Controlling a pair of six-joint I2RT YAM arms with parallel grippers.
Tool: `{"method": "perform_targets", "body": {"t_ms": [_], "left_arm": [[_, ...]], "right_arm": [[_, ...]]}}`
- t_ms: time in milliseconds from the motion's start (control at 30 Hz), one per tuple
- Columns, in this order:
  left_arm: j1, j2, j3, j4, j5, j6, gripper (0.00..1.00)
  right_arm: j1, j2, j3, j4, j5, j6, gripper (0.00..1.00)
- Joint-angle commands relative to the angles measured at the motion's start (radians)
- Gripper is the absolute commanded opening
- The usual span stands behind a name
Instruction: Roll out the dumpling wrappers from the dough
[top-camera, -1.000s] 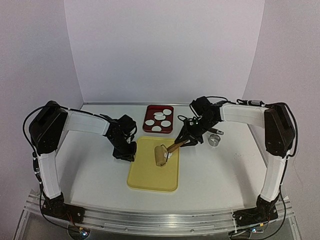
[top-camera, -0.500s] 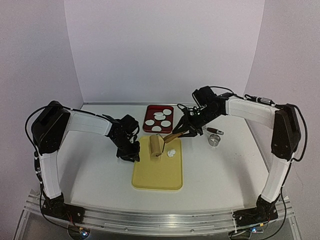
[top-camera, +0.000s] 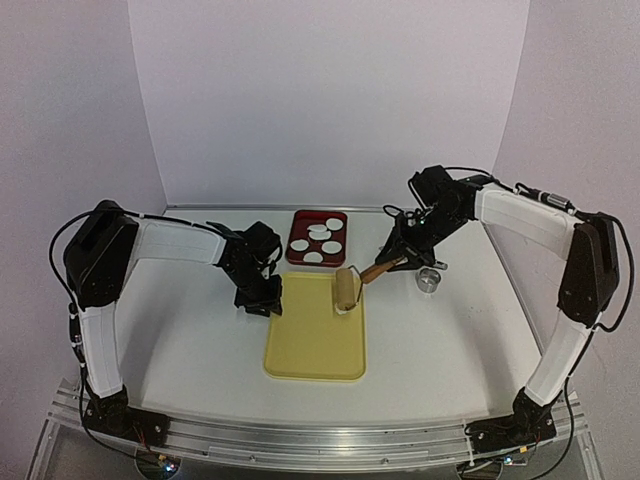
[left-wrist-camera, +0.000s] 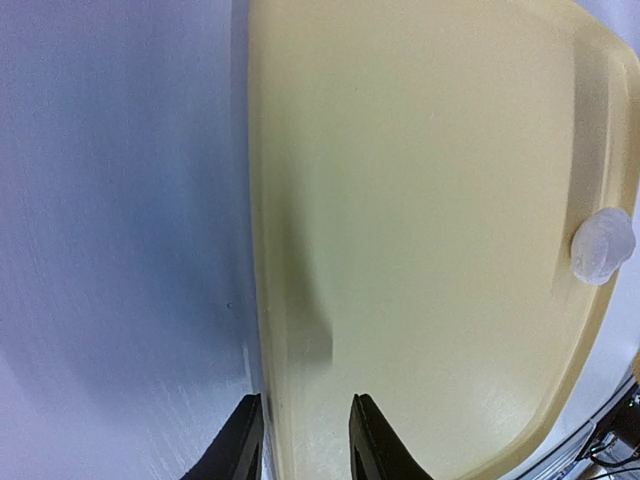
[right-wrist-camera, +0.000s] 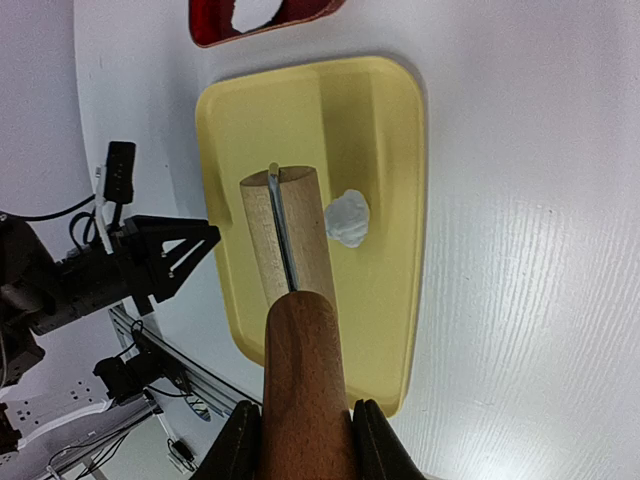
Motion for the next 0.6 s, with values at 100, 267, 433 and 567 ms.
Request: {"method": "perform_targets", "body": {"t_ms": [100, 267, 433, 567], "left_arm": [[0.005, 0.032, 0.043, -0.007, -0.032, 0.036, 0.23], [0.005, 0.034, 0.031, -0.002, -0.039, 0.04, 0.18], [0.005, 0.044, 0.024, 0.0, -0.055, 0.048, 0.13], [0.005, 0.048, 0.026, -0.002, -0.065, 0.051, 0.1]], "right_arm": [[0.0, 0.035, 0.014, -0.023, 0.013, -0.038, 0.0], [0.001, 0.076, 0.054, -0.022, -0.006, -0.062, 0.0], [0.0, 0.104, 0.071, -0.03, 0.012, -0.06, 0.0], [0.0, 0.117, 0.062, -0.044, 0.037, -0.059, 0.0]]}}
